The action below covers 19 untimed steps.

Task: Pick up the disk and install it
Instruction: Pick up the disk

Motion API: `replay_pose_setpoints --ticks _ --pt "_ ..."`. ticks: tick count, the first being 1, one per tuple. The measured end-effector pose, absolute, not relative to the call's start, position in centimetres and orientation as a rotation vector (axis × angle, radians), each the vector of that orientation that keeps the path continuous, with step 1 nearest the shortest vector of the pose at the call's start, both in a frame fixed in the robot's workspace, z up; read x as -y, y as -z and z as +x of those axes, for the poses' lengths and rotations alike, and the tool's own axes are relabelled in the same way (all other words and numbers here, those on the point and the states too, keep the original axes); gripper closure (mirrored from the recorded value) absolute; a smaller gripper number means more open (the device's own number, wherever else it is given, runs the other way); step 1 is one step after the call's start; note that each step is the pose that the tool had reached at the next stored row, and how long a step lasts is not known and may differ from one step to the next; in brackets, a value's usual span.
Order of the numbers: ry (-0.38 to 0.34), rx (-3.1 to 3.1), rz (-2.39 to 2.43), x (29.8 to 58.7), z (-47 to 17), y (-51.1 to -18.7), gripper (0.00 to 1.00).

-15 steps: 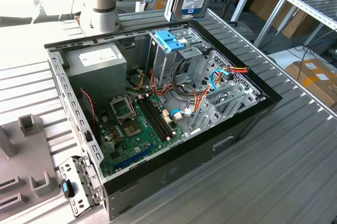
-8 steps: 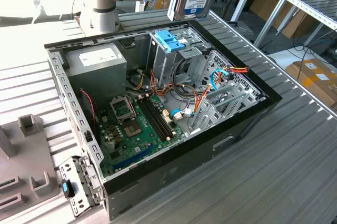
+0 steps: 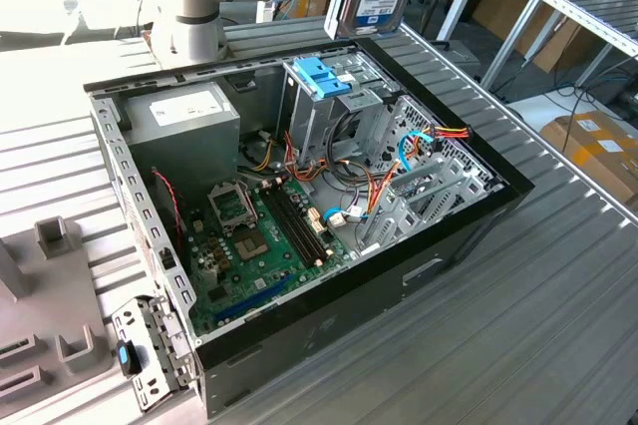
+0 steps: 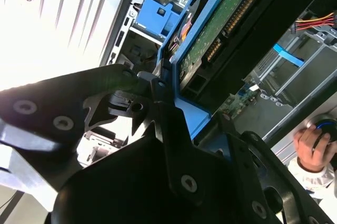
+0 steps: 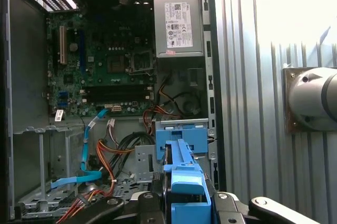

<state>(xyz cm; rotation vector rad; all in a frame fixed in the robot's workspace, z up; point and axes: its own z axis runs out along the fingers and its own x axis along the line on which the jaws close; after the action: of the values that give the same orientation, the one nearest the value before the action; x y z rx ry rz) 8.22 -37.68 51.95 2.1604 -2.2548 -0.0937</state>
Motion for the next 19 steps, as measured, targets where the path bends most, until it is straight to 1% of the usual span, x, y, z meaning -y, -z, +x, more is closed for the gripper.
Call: replay_pose_setpoints --ticks 19 --pt "0.094 2.255 2.160 37.7 10.6 -52.0 0.63"
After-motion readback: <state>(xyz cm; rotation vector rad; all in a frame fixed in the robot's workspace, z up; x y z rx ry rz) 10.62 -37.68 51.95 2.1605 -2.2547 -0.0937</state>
